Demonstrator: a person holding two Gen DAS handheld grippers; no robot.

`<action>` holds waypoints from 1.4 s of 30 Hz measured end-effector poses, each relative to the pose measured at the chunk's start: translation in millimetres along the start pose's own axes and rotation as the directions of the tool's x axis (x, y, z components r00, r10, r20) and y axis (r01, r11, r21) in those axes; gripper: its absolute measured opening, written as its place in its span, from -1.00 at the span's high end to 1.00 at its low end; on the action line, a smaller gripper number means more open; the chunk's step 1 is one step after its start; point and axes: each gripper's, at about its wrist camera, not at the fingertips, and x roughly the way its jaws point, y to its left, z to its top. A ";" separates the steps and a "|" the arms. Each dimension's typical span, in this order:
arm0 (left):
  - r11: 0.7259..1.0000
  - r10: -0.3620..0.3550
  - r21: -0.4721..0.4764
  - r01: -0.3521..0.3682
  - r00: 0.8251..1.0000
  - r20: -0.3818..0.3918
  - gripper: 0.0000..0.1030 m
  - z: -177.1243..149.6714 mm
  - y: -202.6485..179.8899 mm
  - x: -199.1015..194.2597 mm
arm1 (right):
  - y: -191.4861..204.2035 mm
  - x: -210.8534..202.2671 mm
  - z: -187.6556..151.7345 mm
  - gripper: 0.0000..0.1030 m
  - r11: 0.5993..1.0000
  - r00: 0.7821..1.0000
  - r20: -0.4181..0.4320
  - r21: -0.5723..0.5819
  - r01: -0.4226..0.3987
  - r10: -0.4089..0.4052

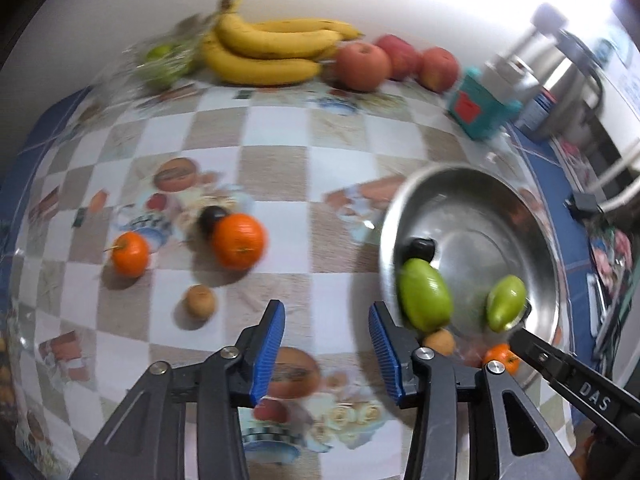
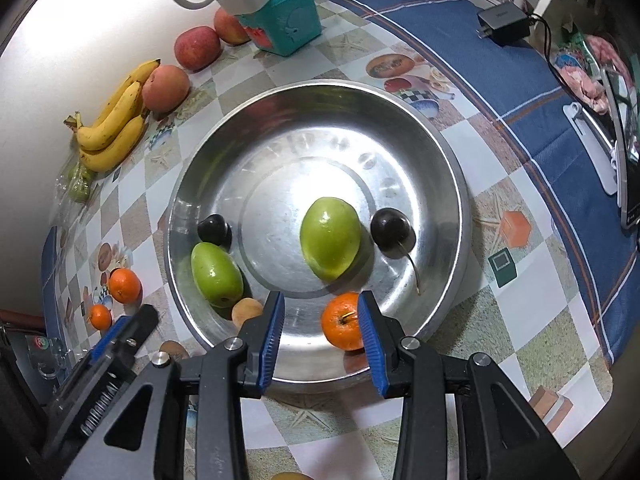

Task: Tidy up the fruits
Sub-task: 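Lower both fruits into the basin and open both grippers, then move both grippers back from the basin toward the loose fruit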

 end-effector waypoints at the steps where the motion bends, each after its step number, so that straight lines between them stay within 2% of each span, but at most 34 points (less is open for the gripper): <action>1: 1.000 0.004 -0.013 -0.004 1.000 0.000 0.04 0.6 5.0 -0.8 | 1.6 -0.7 -0.4 0.25 1.000 1.000 0.002 -0.007 0.000 0.000; 10: 0.990 0.044 -0.136 -0.043 0.999 0.005 -0.15 5.9 47.5 -13.7 | 14.6 -4.0 -0.9 0.25 0.999 1.000 0.013 -0.048 0.000 0.001; 14: 0.981 0.053 -0.187 -0.052 0.999 0.003 -0.35 6.9 62.8 -16.0 | 16.1 -2.7 -2.0 0.09 0.998 1.000 0.004 -0.056 -0.007 0.007; 17: 0.976 0.067 -0.210 -0.067 0.998 -0.007 -0.41 6.1 69.2 -15.1 | 17.9 -2.1 -2.5 0.06 0.998 1.000 0.004 -0.065 -0.002 0.003; 18: 0.974 0.074 -0.215 -0.075 0.997 -0.013 -0.46 5.7 70.9 -13.9 | 18.8 -1.9 -2.8 -0.03 0.998 1.000 0.005 -0.068 -0.001 0.001; 20: 0.973 0.085 -0.215 -0.087 0.996 -0.017 -0.79 5.2 72.2 -12.8 | 20.0 -1.6 -3.1 -0.21 0.997 1.000 0.006 -0.073 0.003 -0.003; 21: 0.972 0.091 -0.214 -0.093 0.996 -0.018 -0.84 5.1 72.8 -12.6 | 20.5 -1.4 -3.3 -0.24 0.997 1.000 0.007 -0.079 0.005 -0.005; 28: 0.974 0.106 -0.201 -0.108 0.994 -0.022 -0.94 4.9 71.5 -11.7 | 24.3 2.3 -3.9 -0.35 0.993 1.000 0.003 -0.114 0.009 -0.009; 30: 0.973 0.111 -0.200 -0.114 0.993 -0.024 -0.95 4.9 71.6 -10.8 | 25.2 2.9 -4.3 -0.54 0.993 1.000 0.004 -0.120 0.013 -0.013; 37: 0.972 0.113 -0.204 -0.117 0.993 -0.031 -0.98 4.0 73.5 -8.9 | 29.9 3.9 -5.3 -0.61 0.987 1.000 0.020 -0.159 0.026 -0.023; 39: 0.972 0.113 -0.204 -0.117 0.993 -0.032 -0.99 3.8 73.4 -8.5 | 30.8 3.8 -5.6 -0.80 0.985 0.999 0.029 -0.168 0.036 -0.031; 42: 0.970 0.121 -0.207 -0.125 0.992 -0.034 -1.00 3.3 73.8 -7.9 | 30.3 2.7 -4.9 -0.80 0.985 0.999 0.038 -0.171 0.031 -0.025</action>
